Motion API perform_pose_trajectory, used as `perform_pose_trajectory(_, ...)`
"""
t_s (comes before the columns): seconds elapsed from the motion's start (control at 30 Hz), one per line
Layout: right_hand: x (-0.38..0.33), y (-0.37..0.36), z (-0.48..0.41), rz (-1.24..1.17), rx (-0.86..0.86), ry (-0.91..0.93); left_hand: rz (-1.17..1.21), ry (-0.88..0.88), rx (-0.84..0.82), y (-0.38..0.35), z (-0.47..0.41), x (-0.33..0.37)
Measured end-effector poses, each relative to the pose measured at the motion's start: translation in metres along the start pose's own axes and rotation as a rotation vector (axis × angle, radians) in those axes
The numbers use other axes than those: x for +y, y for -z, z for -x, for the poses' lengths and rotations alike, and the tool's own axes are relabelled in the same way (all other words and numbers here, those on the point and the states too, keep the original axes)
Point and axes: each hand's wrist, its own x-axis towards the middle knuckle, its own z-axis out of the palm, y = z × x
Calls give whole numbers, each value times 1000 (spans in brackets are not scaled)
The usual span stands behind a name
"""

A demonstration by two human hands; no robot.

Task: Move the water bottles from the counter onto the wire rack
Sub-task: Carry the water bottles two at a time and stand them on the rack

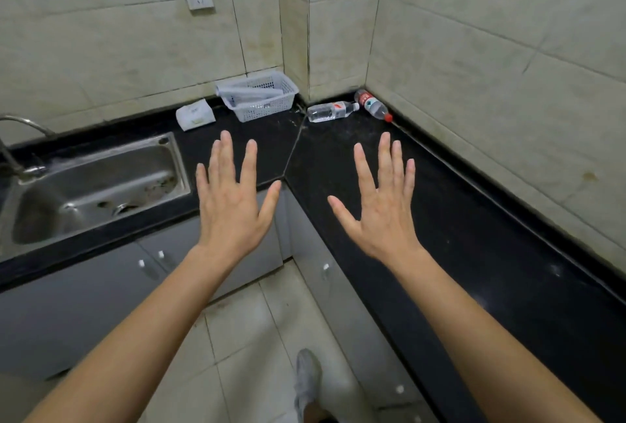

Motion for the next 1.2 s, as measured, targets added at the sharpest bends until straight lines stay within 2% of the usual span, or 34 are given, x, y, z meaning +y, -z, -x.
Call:
perform_pose_trajectory(0.27,66,-107,-143,-35,-146,-219,-92,-97,-175,-89,-171,-28)
perform_pose_trajectory(0.43,95,-139,-202,-11,-196,-283,-19,-104,-228,-137,-251,-25)
perform_pose_trajectory(0.67,150,-175,-258,40,-222,-385,66,-225,-302,-217,-353,-4)
perform_pose_trajectory(0.87,207,-234,-306,32,-292,-592,116,-352,-416,-321,-430,-3)
perform_pose_trajectory(1.03,255,-291,-341,26,-404,-760,125,-433,-599,-414,-487,-4)
perform_pose_trajectory(1.2,300,-348,-369,-27,-420,-908,115,-527,-690,-504,-536,0)
